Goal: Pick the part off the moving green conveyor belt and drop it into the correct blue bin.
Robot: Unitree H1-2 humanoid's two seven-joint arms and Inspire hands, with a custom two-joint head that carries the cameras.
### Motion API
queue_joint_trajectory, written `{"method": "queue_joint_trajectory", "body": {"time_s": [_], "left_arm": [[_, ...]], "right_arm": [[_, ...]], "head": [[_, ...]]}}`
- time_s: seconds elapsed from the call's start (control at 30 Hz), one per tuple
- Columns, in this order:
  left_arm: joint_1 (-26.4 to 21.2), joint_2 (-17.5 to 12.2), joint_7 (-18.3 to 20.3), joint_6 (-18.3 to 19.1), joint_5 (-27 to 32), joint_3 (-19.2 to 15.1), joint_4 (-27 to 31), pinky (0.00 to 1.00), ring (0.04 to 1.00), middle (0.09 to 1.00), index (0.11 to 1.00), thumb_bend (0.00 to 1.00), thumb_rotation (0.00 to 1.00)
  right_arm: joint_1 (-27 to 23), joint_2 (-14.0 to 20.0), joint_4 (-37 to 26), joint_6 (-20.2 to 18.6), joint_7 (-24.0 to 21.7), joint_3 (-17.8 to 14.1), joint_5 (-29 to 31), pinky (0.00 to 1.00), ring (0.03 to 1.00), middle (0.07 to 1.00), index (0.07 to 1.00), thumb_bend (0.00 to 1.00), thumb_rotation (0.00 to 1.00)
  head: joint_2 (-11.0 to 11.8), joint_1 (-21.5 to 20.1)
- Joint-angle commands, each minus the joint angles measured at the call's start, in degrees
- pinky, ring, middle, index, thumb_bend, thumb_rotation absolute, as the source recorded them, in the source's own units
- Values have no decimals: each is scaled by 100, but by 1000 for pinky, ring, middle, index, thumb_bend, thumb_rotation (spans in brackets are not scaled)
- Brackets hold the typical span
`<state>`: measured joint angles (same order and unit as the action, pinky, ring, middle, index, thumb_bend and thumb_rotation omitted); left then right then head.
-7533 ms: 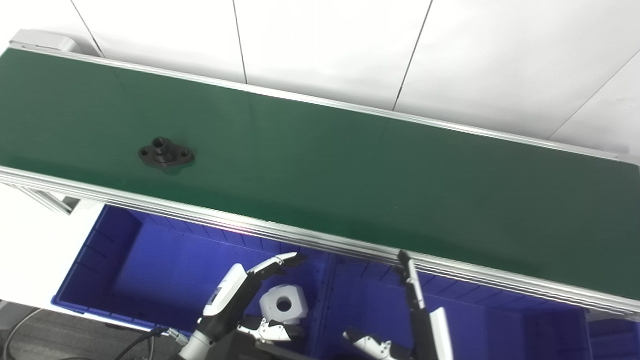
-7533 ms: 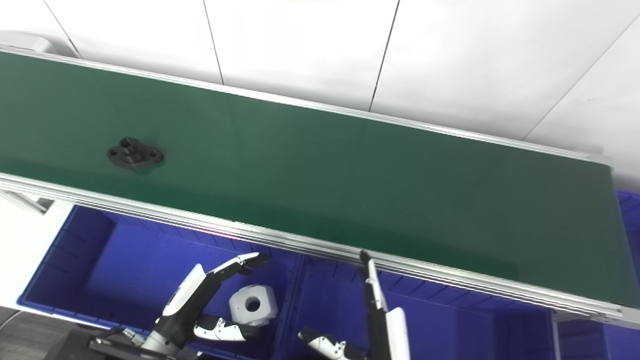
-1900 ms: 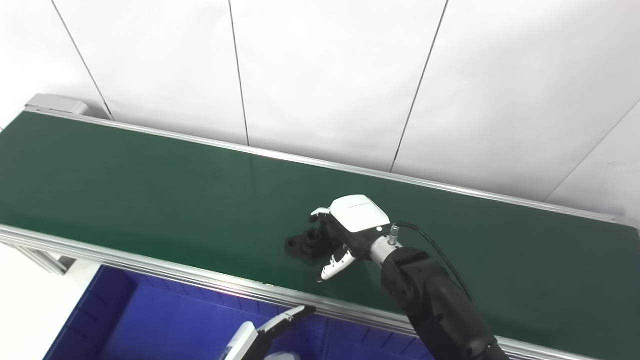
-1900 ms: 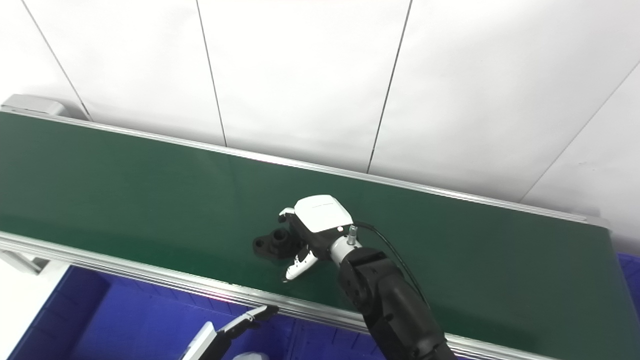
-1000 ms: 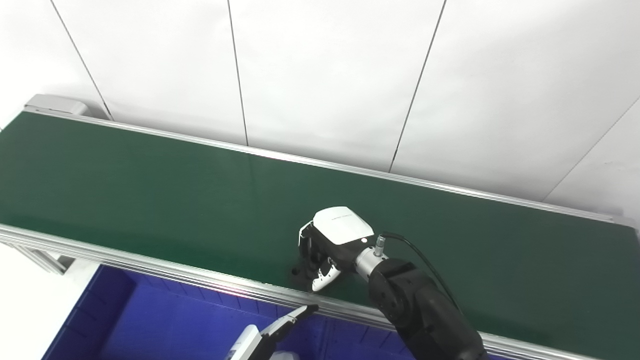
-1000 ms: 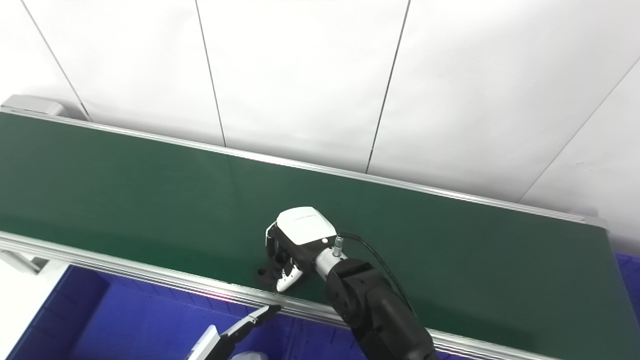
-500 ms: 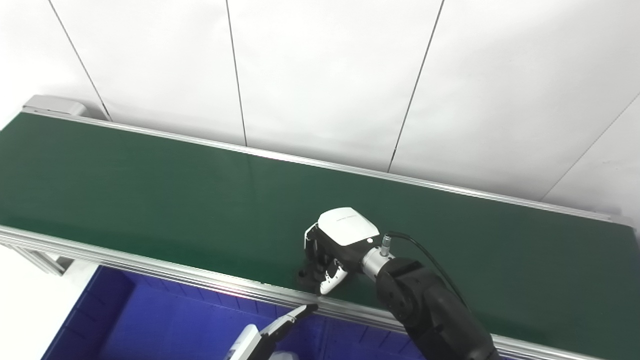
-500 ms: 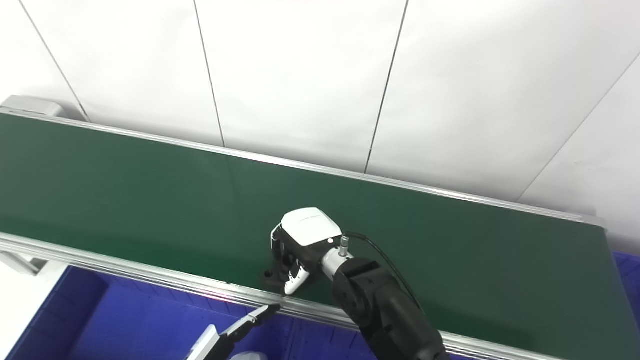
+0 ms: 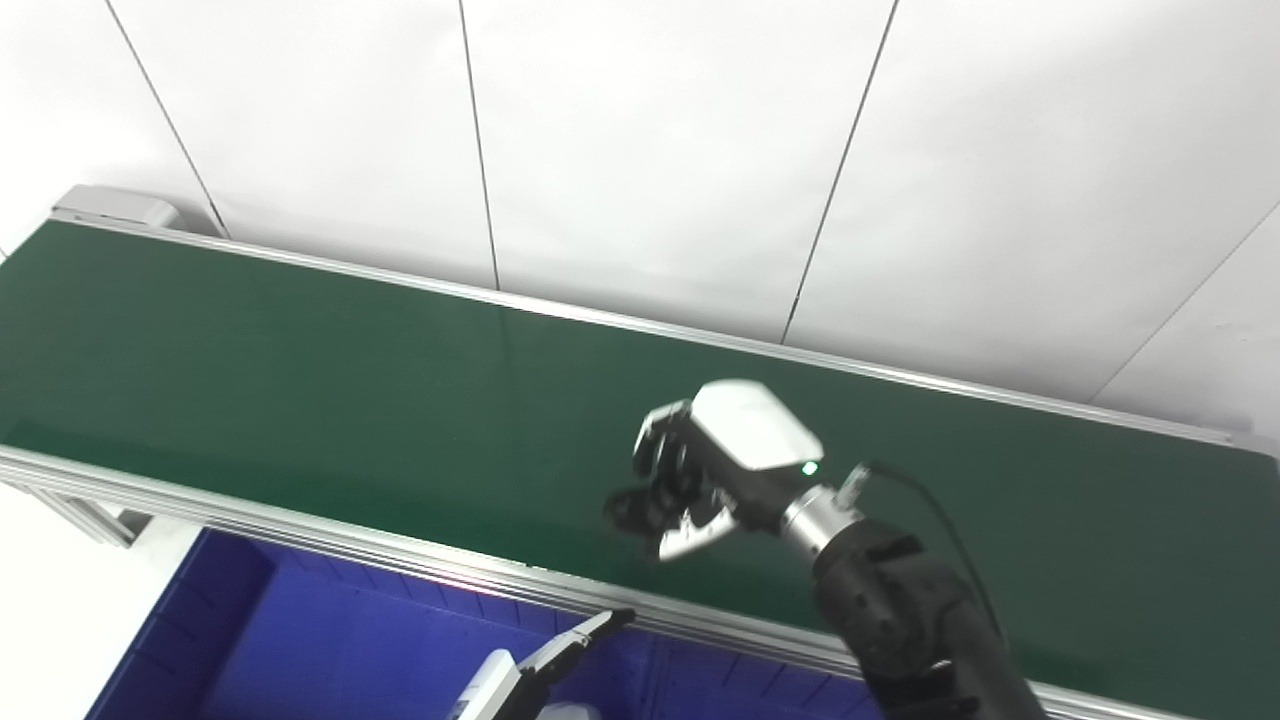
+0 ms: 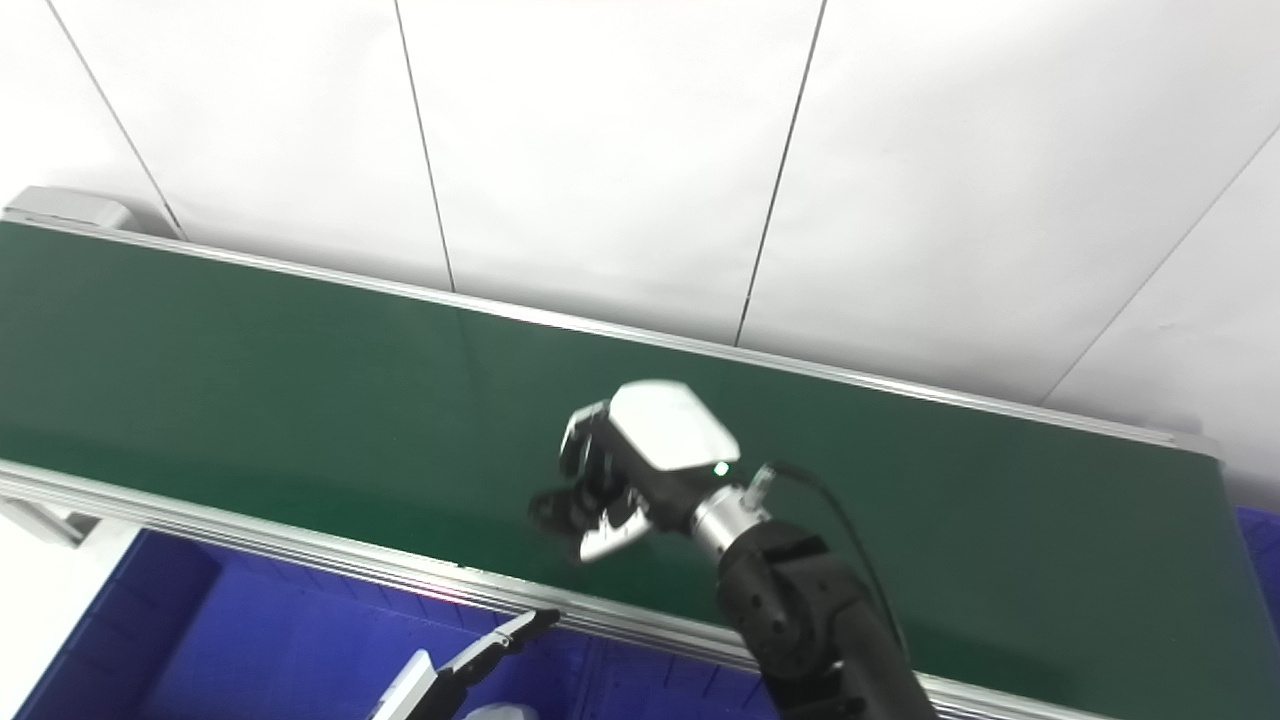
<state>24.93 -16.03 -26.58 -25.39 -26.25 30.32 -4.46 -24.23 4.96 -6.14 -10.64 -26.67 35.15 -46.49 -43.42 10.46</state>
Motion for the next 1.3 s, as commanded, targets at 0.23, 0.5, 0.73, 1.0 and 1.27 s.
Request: {"method": "queue_joint_trajectory", "body": {"time_s": [0.23, 0.5, 0.73, 1.0, 1.27], "left_arm": [[126, -116, 64, -152, 73, -64, 304, 843, 881, 893, 900, 749, 864], [301, -113, 215, -150, 56, -211, 558, 852, 885, 893, 901, 751, 874], [413, -137, 403, -153, 182, -331, 816, 864, 879, 888, 897, 738, 867], [521, -129, 811, -149, 394, -586, 1132, 849, 881, 893, 905, 735, 863], [573, -57, 1068, -149, 489, -812, 1268, 837, 871, 885, 897, 711, 851]], "right_arm": [[591, -43, -1029, -110, 184, -630, 274, 264, 329, 476, 489, 522, 0], [1730, -7, -1739, -166, 237, -960, 482, 210, 286, 473, 488, 521, 0], [3065, -84, -2235, -207, 544, -997, 646, 247, 332, 424, 534, 511, 0], [4173, 87, -2300, -239, 641, -1005, 658, 253, 335, 426, 536, 511, 0], [4428, 194, -1849, -253, 777, -911, 290, 244, 322, 469, 492, 519, 0]], "head": [[-97, -127], [-395, -420], [-709, -798], [-1065, -962], [-1191, -1038]]}}
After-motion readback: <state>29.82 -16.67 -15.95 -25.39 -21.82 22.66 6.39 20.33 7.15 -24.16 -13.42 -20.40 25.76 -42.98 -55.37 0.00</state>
